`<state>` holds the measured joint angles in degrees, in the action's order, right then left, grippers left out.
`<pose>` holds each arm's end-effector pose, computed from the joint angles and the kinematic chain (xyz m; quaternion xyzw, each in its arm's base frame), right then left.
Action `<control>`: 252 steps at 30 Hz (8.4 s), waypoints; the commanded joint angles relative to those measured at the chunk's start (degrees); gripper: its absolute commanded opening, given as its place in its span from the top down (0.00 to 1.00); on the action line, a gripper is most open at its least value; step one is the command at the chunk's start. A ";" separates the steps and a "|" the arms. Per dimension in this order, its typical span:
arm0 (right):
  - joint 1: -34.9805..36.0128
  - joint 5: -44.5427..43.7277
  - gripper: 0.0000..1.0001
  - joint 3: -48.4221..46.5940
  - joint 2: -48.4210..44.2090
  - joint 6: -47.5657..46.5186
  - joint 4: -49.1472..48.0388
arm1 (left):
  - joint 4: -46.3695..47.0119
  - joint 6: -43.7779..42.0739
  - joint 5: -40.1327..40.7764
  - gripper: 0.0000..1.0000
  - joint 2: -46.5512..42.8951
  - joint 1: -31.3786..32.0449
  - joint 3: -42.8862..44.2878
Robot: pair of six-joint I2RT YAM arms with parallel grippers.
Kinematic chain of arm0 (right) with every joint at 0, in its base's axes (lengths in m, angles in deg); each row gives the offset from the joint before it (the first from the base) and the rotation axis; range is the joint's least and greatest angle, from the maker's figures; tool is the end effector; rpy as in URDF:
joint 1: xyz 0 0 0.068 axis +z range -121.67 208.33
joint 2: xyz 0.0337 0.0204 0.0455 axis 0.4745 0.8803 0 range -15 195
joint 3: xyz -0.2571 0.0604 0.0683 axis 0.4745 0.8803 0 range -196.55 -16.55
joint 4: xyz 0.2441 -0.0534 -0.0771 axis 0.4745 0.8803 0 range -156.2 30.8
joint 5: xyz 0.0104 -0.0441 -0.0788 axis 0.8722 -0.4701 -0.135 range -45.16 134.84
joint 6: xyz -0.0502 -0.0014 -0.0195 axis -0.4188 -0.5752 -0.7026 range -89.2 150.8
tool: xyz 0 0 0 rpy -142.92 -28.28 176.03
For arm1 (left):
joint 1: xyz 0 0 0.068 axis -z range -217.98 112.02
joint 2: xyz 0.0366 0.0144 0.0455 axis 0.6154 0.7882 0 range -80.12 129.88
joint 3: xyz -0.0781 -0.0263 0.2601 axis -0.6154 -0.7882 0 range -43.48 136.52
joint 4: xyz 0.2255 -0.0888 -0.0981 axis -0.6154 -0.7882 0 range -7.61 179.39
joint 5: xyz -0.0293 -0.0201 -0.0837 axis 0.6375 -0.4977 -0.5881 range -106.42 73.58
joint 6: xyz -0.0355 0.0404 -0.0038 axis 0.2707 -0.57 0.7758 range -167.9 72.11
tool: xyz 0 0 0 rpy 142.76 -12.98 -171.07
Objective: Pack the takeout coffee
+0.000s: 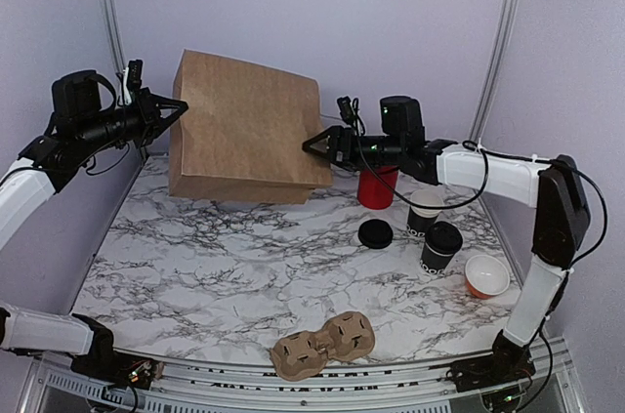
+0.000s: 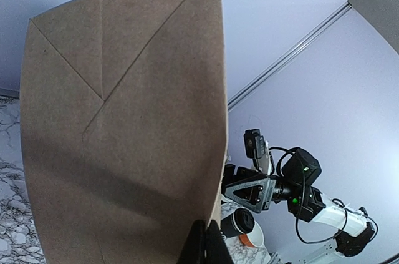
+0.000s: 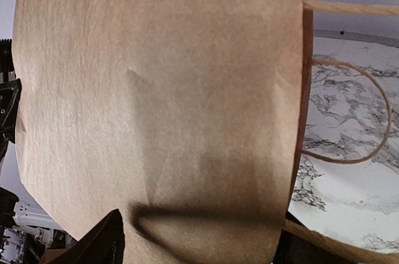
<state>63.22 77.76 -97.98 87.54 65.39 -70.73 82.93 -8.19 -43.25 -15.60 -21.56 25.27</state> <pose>0.3391 0.2602 0.3092 -0.1715 0.7684 0.5133 0.3416 0.2371 -0.0867 0.4256 0.0160 0.7190 -0.4648 0.5164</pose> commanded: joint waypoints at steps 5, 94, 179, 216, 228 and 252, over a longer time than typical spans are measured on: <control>0.59 4.23 0.64 1.16 -3.33 4.76 -6.38 | 2.07 -0.05 -0.07 1.00 0.47 -0.25 -0.12; 25.66 -33.28 0.13 -37.71 0.33 -26.46 40.50 | -6.70 -2.30 26.74 0.28 0.72 13.13 -13.94; 50.39 -55.09 0.10 34.82 -13.49 22.85 25.75 | -8.36 1.48 43.18 0.02 5.30 72.70 -28.68; 36.64 -40.17 0.30 23.88 -24.43 15.36 40.17 | -13.11 -35.67 62.89 0.01 7.12 76.94 -22.42; 32.79 -36.28 0.30 23.74 -30.24 15.27 41.10 | -11.12 -52.19 67.57 0.02 4.46 77.27 -22.62; 25.46 -27.98 0.30 17.17 -37.68 14.24 45.49 | 10.93 -93.31 89.01 0.28 6.62 78.82 -17.33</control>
<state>89.54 48.54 -77.63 50.64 80.47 -26.82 87.15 -93.96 43.17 -9.62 56.61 6.56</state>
